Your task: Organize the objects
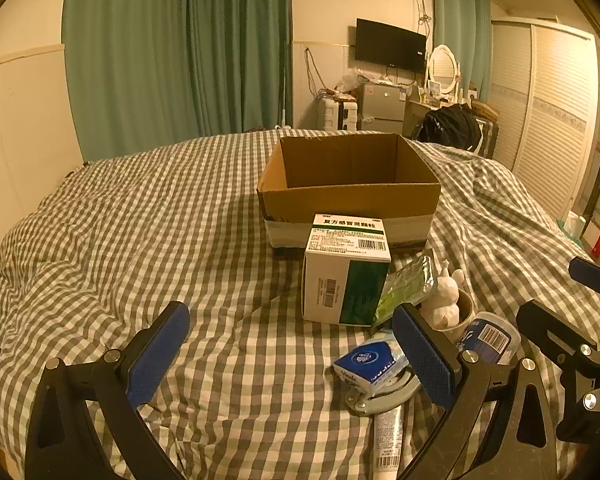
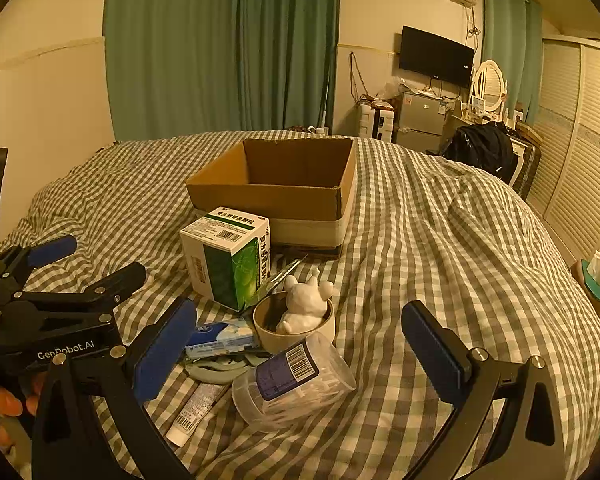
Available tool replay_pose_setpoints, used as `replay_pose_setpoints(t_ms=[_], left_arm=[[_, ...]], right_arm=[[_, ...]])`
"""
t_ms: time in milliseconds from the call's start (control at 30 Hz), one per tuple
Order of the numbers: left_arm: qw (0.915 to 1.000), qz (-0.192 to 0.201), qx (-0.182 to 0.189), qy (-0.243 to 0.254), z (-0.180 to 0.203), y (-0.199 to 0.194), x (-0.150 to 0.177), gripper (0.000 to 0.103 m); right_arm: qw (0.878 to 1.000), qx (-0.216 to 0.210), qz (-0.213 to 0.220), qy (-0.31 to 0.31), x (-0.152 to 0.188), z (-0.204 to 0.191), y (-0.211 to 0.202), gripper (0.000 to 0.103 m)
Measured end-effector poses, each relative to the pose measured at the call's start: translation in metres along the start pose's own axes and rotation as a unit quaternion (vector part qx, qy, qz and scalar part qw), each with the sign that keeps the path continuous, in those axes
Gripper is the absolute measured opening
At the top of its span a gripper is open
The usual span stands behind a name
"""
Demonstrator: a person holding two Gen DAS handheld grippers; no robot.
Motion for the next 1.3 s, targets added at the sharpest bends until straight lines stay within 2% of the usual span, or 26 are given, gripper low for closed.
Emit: replay_pose_setpoints(t_ms=[333,533,733,900,1133,1300], left_arm=[[1.0000,0.002,0.003,0.005,-0.003,-0.012,0.002,0.103],[1.0000,-0.002,-0.003,0.007,-0.007,-0.015,0.005,0.103],[0.9998,-0.017,-0.007,0.003,-0.016,-0.008,0.013,0.103],[0.9996,-0.025,-0.008,0.004,-0.021,-0.001,0.019,0.103],[0.9989,-0.047,-0.001,0.006,-0.023,0.018,0.029,0.103],[0.9979,-0.064,0.001,0.005,-0.025,0.034,0.035,0.103]], right_arm=[[1.000,0.001,0.005,-0.012,-0.003,-0.008,-0.011,0.103],[1.000,0.001,-0.006,-0.018,-0.001,-0.010,-0.011,0.103],[0.996,-0.011,-0.075,-0.051,0.026,-0.023,0.013,0.103],[0.990,-0.022,-0.116,-0.076,0.049,-0.037,0.035,0.103],[0.976,-0.008,-0.189,-0.107,0.074,-0.039,0.069,0.103],[0.967,0.007,-0.215,-0.135,0.078,-0.036,0.093,0.103]])
Point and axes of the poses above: each gripper's, at about its wrist camera, not at the fingertips, and y roughly the way its jaws point, z to its right, x to its underside, the point moved 6 cm from there along y, roughly the way its jaws point, and after that the axes turned 13 degrees about -y, right-handed, at the moved point
